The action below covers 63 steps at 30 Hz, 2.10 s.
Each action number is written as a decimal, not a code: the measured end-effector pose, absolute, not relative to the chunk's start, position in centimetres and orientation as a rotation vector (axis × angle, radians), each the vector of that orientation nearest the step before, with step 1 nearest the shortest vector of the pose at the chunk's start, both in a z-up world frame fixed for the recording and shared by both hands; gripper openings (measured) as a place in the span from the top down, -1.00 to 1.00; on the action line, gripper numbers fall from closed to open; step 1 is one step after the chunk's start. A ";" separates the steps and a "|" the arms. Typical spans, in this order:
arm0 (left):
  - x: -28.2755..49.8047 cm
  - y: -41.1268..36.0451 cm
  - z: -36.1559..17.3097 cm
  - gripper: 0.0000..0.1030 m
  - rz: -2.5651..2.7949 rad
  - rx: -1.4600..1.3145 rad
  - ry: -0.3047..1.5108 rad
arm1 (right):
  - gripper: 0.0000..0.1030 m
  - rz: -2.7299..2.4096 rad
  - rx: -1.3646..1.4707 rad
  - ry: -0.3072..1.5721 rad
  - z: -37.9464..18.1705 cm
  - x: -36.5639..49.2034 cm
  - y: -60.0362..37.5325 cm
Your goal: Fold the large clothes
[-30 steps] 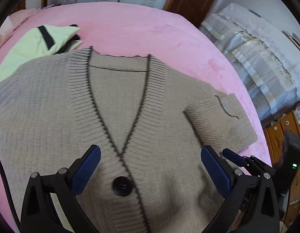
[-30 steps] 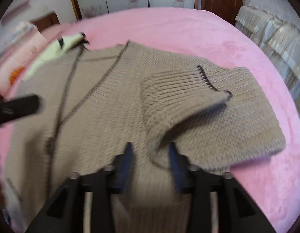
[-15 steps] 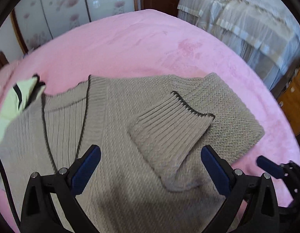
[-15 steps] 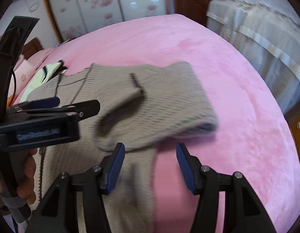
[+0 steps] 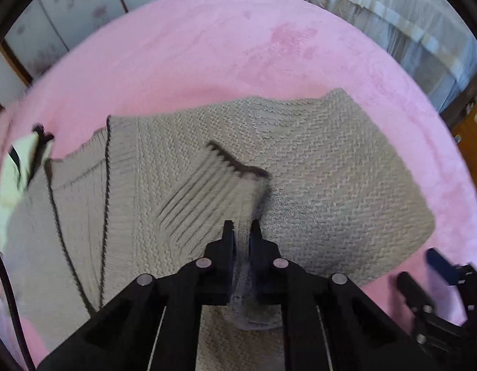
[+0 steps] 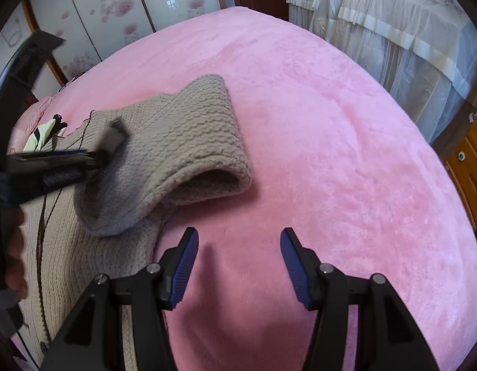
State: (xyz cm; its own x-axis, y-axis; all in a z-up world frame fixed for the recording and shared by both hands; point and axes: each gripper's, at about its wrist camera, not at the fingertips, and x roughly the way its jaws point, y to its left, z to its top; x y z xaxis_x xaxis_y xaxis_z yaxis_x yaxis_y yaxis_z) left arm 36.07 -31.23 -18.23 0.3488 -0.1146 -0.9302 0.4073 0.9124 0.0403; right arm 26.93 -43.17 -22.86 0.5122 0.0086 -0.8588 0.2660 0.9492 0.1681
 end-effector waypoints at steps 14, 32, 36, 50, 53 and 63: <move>40.9 -18.6 -5.6 0.90 -0.331 0.033 0.928 | -0.08 -0.059 0.493 1.015 -23.6 31.7 -41.4; 40.5 1.2 -19.2 0.88 -0.129 -0.256 1.023 | 0.51 -0.170 -0.098 1.015 -24.3 33.3 -31.8; 39.1 3.2 -22.5 0.63 -0.152 -0.349 1.094 | 0.24 -0.133 -0.155 1.043 -24.0 32.5 -31.3; 44.5 5.6 -21.7 -0.26 -0.215 -0.371 1.177 | -0.10 0.018 0.091 1.014 -18.3 36.7 -35.3; 46.1 3.7 -21.8 -0.16 -0.213 -0.280 1.194 | -0.10 -0.035 0.179 1.054 -19.6 40.9 -36.6; 47.2 -1.2 -20.2 0.84 -0.182 -0.080 1.121 | 0.51 -0.109 0.269 1.089 -24.4 46.9 -38.0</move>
